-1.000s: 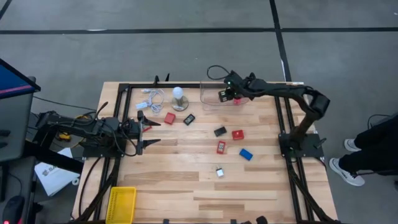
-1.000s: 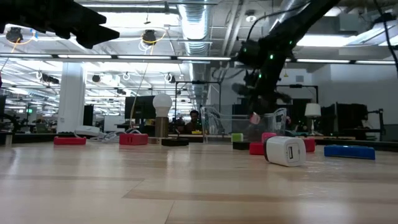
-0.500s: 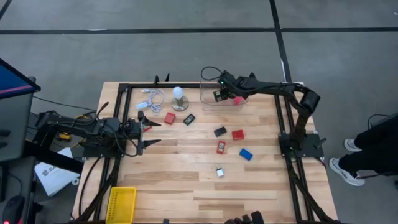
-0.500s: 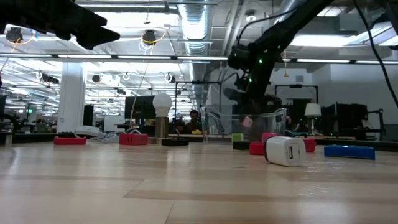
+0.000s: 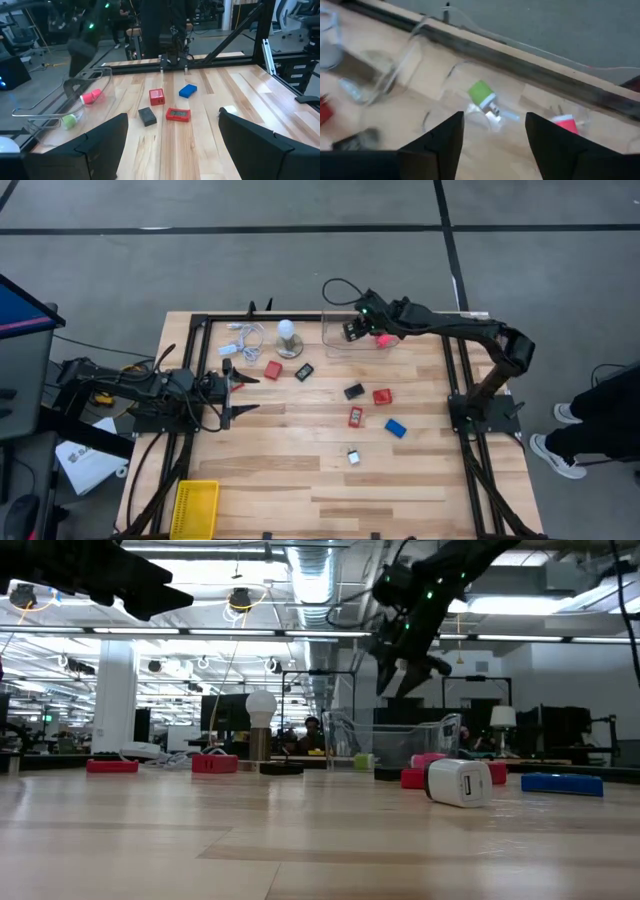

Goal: Pick & Place Office items
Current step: Put the right red charger adapter into the transparent bin

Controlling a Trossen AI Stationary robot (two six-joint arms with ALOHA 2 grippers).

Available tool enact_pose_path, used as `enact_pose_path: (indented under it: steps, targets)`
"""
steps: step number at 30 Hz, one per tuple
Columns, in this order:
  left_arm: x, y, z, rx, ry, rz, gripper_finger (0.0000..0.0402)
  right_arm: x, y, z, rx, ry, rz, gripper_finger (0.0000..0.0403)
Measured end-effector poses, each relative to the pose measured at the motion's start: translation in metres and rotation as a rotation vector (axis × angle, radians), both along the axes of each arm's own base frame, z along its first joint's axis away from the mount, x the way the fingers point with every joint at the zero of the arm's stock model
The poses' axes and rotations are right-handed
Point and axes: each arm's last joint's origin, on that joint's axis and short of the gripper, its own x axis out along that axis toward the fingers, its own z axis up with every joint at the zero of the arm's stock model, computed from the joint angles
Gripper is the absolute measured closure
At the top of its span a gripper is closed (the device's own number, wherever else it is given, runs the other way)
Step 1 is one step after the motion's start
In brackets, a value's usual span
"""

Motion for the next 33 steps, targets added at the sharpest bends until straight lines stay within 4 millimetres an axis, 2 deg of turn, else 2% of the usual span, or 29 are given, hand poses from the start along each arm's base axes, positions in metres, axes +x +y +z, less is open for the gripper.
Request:
enact_pose_path:
  steps: [5, 12, 15, 20, 25, 29, 33]
  targets:
    - [-0.001, 0.000, -0.003, 0.006, 0.036, 0.000, 0.0092, 0.002, 0.050, 0.014, 0.024, 0.044, 0.139, 0.0228]
    - [-0.002, 0.000, -0.007, -0.020, 0.075, 0.002, 0.0092, 0.010, 0.142, 0.014, 0.052, 0.102, 0.299, 0.0246]
    - [-0.002, 0.000, -0.007, -0.037, 0.074, -0.004, 0.0092, 0.005, 0.179, 0.008, 0.065, 0.144, 0.288, 0.0237]
    - [-0.001, 0.000, -0.007, -0.039, 0.073, -0.008, 0.0092, -0.011, 0.224, -0.005, 0.097, 0.197, 0.241, 0.0195]
    - [-0.001, 0.000, -0.006, -0.044, 0.063, -0.016, 0.0092, -0.028, 0.256, -0.021, 0.137, 0.291, 0.178, 0.0142]
    - [-0.001, -0.001, -0.005, -0.048, 0.053, -0.028, 0.0092, -0.035, 0.265, -0.032, 0.158, 0.362, 0.095, 0.0114]
    - [0.000, -0.001, -0.005, -0.049, 0.046, -0.028, 0.0092, -0.032, 0.272, -0.048, 0.197, 0.387, 0.040, 0.0098]
